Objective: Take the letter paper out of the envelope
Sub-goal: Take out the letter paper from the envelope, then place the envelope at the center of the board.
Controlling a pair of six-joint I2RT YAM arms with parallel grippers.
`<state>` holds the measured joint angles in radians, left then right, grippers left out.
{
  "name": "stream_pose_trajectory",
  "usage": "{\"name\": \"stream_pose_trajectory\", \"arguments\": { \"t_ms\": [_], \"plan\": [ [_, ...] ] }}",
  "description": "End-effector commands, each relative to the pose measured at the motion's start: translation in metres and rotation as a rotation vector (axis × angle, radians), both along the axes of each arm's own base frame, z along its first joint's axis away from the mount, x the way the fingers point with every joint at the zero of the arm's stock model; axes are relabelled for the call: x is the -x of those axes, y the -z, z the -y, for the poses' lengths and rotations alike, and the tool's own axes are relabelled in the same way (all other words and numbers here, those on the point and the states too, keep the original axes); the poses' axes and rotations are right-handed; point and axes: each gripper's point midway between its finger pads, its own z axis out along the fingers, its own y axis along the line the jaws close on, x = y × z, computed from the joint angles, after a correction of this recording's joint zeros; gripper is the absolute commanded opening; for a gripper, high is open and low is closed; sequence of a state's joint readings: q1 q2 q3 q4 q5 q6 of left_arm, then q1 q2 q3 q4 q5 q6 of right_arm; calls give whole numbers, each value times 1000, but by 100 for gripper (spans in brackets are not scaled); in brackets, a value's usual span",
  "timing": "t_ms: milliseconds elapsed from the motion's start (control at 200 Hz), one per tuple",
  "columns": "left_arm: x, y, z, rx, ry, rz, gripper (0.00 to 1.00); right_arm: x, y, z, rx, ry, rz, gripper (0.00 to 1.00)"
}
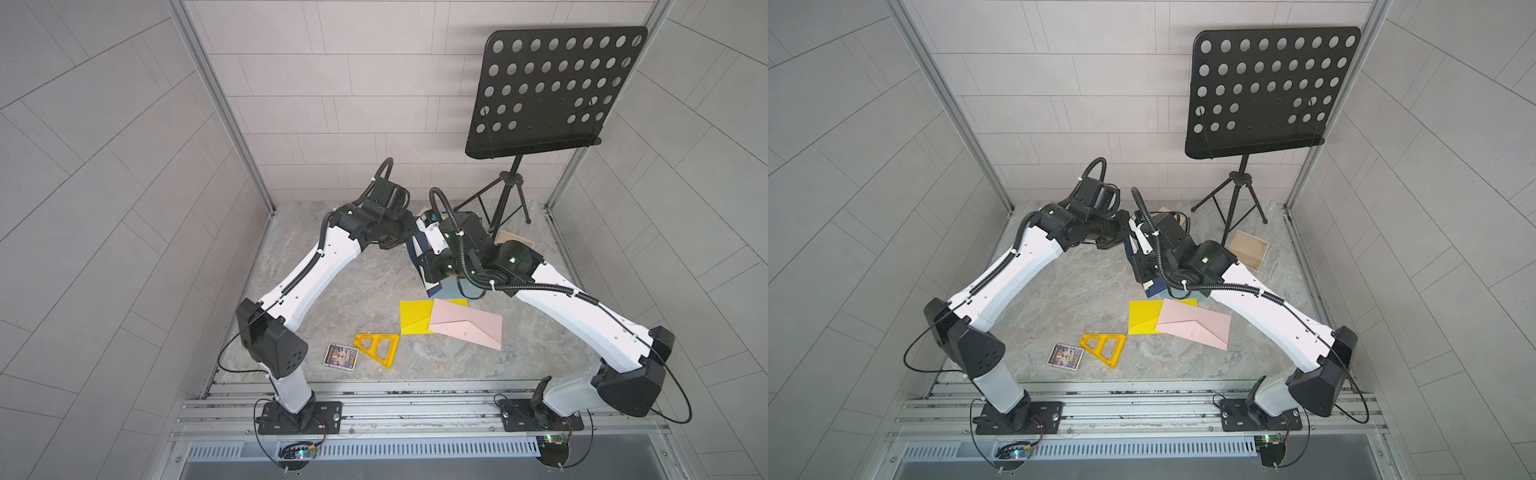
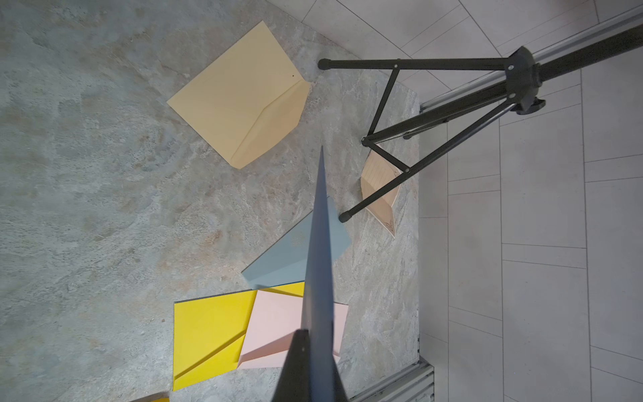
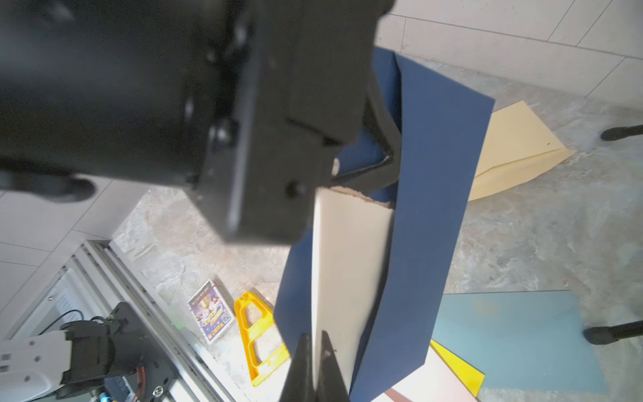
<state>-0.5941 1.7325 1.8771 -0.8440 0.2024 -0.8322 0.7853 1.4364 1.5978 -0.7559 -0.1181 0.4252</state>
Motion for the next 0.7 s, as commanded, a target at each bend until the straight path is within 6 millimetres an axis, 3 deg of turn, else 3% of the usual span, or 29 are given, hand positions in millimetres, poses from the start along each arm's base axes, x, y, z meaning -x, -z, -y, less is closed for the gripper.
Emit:
{"name": "stream_pose_trajectory", "arguments": {
  "t_ms": [0, 130, 285, 480, 600, 695],
  "plan": [
    [-11, -5, -11, -49, -31, 53, 0, 15, -22, 16, -94, 31, -34, 0],
    [-29, 2, -26, -74, -79, 76, 0, 14, -37, 49, -144, 115, -17, 0],
    [-62, 33, -55, -13, -196, -5, 0, 13, -33, 77, -194, 202, -28, 0],
    [-127, 54, -97, 239, -457, 32, 0, 13, -21, 87, -274, 256, -59, 0],
    [-167, 56, -116, 358, -566, 108, 0, 13, -12, 86, -355, 266, -95, 0],
    [-196, 70, -132, 415, -647, 148, 0, 11, -6, 84, -425, 276, -126, 0]
  ]
}}
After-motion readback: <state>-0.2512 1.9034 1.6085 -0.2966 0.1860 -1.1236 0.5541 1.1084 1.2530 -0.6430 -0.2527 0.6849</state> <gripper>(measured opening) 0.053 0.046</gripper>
